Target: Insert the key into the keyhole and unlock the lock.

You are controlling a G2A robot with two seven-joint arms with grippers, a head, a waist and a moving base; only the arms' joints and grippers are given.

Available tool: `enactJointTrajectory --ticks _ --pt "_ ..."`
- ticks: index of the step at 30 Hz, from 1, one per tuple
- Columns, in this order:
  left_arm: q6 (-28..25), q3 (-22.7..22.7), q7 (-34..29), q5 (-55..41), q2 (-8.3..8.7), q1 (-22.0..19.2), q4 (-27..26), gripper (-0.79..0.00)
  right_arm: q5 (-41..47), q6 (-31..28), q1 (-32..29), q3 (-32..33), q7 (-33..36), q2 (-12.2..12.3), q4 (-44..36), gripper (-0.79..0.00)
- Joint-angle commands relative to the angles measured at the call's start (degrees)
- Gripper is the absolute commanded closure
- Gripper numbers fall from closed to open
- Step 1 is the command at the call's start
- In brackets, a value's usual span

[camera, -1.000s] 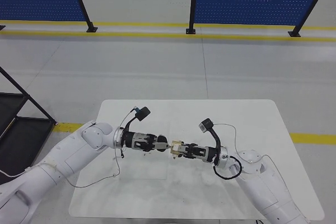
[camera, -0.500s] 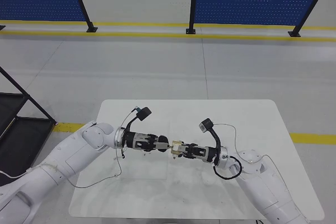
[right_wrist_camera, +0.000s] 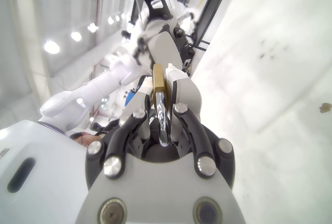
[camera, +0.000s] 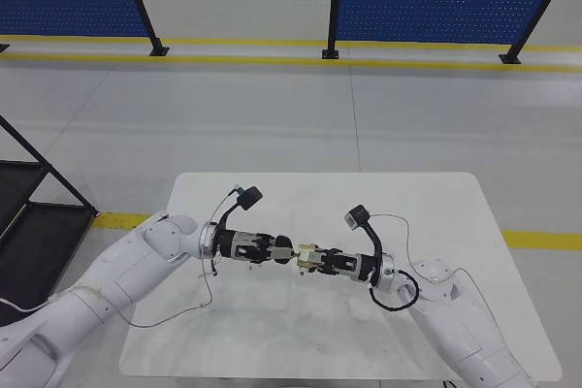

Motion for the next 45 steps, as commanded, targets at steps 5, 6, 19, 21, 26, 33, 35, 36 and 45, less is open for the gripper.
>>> enactJointTrajectory --ticks 5,6,19,21,26,33,35,36,45 --pt "1.9 -0.3 -1.9 -2.5 -0.24 0.3 0.1 0.0 0.0 0.0 0.0 0.0 0.0 0.0 0.0 0.0" --pt "2.1 -0.5 -2.1 -2.3 -0.27 0.2 0.2 0.0 0.0 0.0 0.0 0.0 0.0 0.0 0.0 0.0" --pt "-2.8 -2.9 2.9 8.3 -0.58 0.8 0.1 0.0 0.0 0.0 0.0 0.0 0.0 0.0 0.0 0.0" --pt "-3.5 -3.4 3.7 9.7 -0.62 1.2 -0.3 0.0 0.0 0.0 0.0 0.0 0.0 0.0 0.0 0.0" --pt "-4.4 -4.7 5.8 13.1 -0.61 2.5 -1.3 0.0 0.0 0.0 0.0 0.0 0.0 0.0 0.0 0.0" --pt "-4.5 -5.6 6.4 13.8 -0.6 3.8 -2.4 0.0 0.0 0.0 0.0 0.0 0.0 0.0 0.0 0.0" --pt "-4.5 -5.9 6.4 13.9 -0.6 3.9 -2.5 0.0 0.0 0.0 0.0 0.0 0.0 0.0 0.0 0.0" --pt "-4.6 -6.1 6.4 14.0 -0.61 4.0 -2.5 0.0 0.0 0.0 0.0 0.0 0.0 0.0 0.0 0.0" --pt "-4.8 -7.4 7.2 15.1 -0.7 4.9 -3.0 0.0 0.0 0.0 0.0 0.0 0.0 0.0 0.0 0.0"
